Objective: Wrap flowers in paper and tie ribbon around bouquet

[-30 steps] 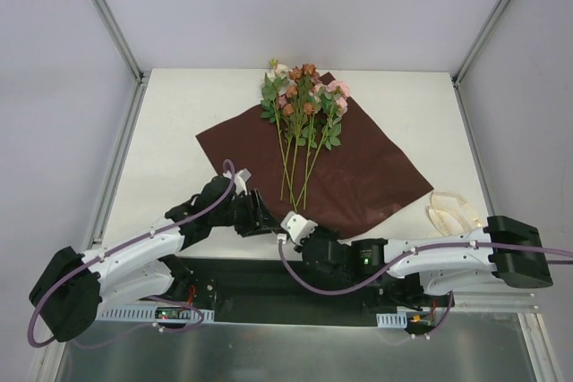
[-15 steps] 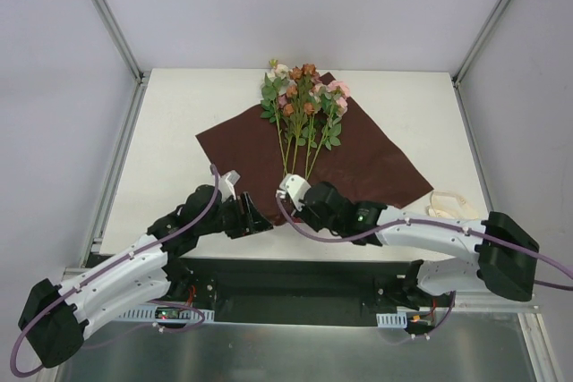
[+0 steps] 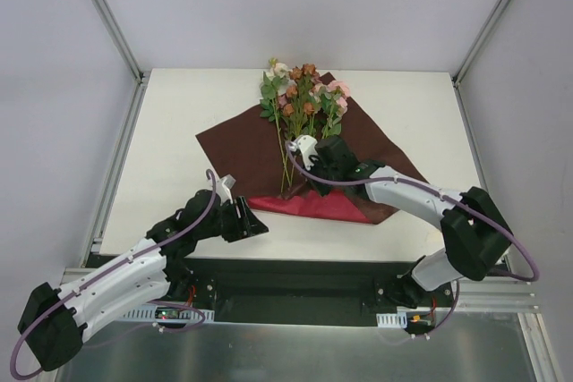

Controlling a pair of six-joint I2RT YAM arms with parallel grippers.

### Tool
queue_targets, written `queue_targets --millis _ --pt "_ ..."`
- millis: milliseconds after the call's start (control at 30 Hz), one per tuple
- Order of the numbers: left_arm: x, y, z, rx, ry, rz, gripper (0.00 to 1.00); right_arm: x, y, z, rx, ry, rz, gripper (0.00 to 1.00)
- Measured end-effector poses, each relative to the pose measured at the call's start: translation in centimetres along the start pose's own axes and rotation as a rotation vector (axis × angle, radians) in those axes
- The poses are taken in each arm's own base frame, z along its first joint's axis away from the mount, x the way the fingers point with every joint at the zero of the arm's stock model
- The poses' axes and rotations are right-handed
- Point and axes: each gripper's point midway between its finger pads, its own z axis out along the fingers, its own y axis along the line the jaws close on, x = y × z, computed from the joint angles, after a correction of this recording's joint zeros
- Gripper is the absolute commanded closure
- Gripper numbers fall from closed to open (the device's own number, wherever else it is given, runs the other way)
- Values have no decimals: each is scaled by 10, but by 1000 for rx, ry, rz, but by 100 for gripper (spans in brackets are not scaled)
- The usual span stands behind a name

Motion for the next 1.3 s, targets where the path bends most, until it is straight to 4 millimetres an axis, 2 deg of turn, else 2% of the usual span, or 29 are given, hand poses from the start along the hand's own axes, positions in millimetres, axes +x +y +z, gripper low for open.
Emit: queue_targets --millis 300,500,633,733,900,1133,1300 --pt "0 9 4 -44 -1 -8 54 6 -42 5 27 2 212 99" --pt "1 13 7 -71 14 -15 55 5 -50 20 10 23 307 99" --pt "-1 10 6 -67 11 -14 55 5 -59 22 8 23 365 99" --pt "-3 6 6 -61 5 -12 55 5 -60 21 -9 17 381 99" --pt "-5 7 9 -78 13 -14 56 -1 -50 20 -70 10 348 99" --pt "-4 9 12 -103 31 -13 56 -31 -46 14 -110 -19 265 99" --pt "-5 8 13 -101 30 -7 57 -38 -43 18 -132 17 190 99"
